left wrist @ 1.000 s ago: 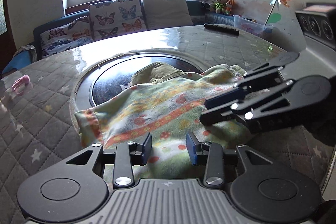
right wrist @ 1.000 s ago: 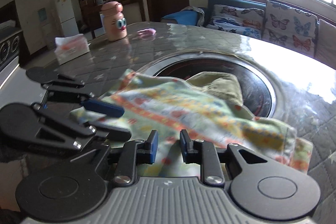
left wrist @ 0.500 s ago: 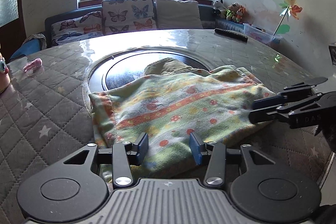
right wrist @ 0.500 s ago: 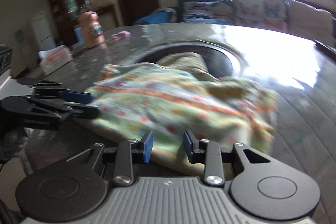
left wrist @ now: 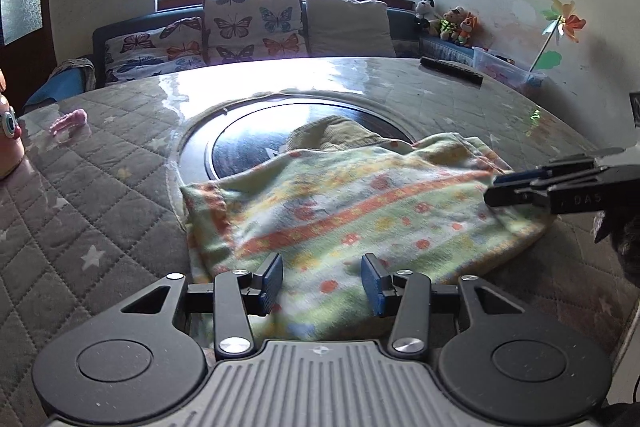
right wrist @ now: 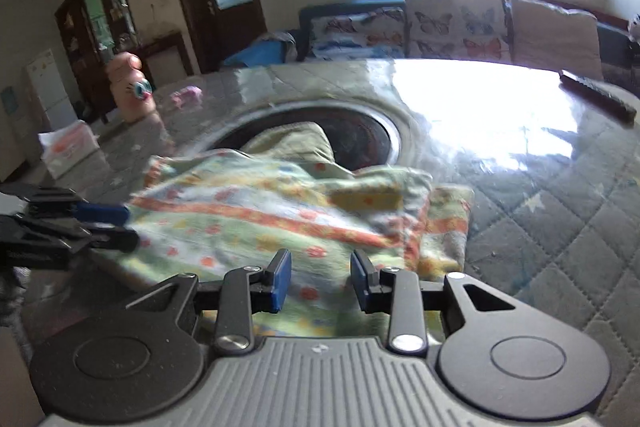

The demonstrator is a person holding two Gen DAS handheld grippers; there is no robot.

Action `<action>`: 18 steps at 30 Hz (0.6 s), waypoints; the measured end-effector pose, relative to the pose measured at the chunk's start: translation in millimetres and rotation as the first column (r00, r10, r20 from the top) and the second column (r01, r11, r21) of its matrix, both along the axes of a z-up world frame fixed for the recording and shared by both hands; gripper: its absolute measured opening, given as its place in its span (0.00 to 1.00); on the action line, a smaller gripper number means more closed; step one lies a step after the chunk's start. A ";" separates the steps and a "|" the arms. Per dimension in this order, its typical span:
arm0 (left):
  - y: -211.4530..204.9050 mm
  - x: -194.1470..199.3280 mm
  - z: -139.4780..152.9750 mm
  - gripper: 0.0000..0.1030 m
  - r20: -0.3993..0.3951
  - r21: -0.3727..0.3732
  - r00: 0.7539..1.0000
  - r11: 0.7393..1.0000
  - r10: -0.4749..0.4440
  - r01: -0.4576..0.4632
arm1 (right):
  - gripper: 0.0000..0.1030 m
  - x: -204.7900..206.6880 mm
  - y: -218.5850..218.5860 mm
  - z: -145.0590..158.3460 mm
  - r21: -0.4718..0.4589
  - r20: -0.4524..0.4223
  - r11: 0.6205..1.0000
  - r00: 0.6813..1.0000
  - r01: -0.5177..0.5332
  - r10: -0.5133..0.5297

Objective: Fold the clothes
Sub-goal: 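Open both grippers and withdraw from the folded shirt, then move both open grippers to the side edge of the folded shirt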

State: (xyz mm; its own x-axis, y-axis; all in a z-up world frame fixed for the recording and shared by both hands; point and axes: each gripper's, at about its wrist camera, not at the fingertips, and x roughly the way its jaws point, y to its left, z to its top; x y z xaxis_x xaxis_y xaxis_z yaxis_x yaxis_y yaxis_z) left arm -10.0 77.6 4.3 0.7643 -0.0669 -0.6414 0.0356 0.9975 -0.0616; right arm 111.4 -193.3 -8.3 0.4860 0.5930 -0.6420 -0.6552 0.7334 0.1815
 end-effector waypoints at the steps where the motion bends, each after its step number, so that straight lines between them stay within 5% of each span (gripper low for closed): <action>1: 3.0 3.1 0.8 0.45 0.000 0.002 1.000 1.000 0.008 -0.008 | 0.31 2.5 -2.1 -3.1 0.000 -0.013 1.000 1.000 0.009 -0.009; 18: 52.1 55.3 -5.3 0.36 -0.043 -0.016 0.992 0.993 0.118 -0.118 | 0.37 36.1 5.3 3.6 0.024 -0.019 0.999 0.999 0.041 -0.040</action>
